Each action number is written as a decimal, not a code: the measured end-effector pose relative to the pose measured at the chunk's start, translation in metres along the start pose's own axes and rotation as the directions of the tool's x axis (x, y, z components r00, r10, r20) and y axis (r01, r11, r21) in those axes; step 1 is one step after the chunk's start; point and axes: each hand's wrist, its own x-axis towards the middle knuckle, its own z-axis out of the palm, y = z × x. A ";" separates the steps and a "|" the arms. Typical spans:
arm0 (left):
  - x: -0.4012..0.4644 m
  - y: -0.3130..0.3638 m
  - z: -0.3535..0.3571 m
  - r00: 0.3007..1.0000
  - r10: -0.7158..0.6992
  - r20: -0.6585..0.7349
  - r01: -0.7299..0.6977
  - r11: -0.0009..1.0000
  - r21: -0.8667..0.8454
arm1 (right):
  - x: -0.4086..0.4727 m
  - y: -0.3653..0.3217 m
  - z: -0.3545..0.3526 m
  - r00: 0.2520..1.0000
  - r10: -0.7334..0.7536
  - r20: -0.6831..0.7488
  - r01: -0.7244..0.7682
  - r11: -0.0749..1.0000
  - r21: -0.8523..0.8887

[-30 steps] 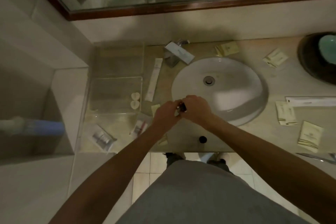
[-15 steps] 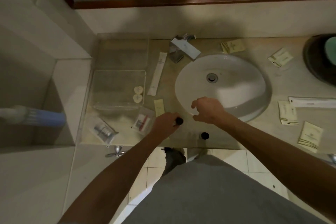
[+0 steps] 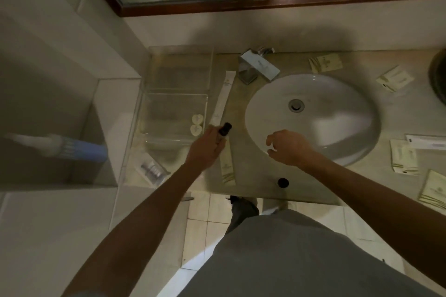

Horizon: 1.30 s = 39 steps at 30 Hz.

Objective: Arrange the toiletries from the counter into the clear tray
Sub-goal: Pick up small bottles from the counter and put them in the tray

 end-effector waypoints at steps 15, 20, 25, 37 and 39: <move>0.121 -0.105 -0.054 0.981 -0.089 0.172 -0.012 0.858 0.513 | 0.034 -0.039 -0.001 0.981 -0.080 -0.178 0.053 0.987 -0.153; 0.117 -0.115 -0.052 0.964 -0.062 0.258 -0.083 0.852 0.517 | 0.035 -0.034 0.000 0.981 -0.060 -0.183 0.040 0.993 -0.110; 0.101 -0.084 -0.057 0.996 0.075 0.052 -0.091 0.758 0.646 | 0.027 -0.024 -0.005 0.977 -0.028 -0.211 0.003 0.993 -0.121; -0.009 0.104 0.099 0.647 0.595 0.477 -0.650 0.757 -0.063 | 0.017 0.017 -0.017 0.942 0.091 -0.323 -0.116 0.992 -0.057; -0.007 0.103 0.108 0.635 0.594 0.494 -0.657 0.751 -0.058 | 0.014 0.020 -0.014 0.943 0.099 -0.317 -0.124 0.990 -0.060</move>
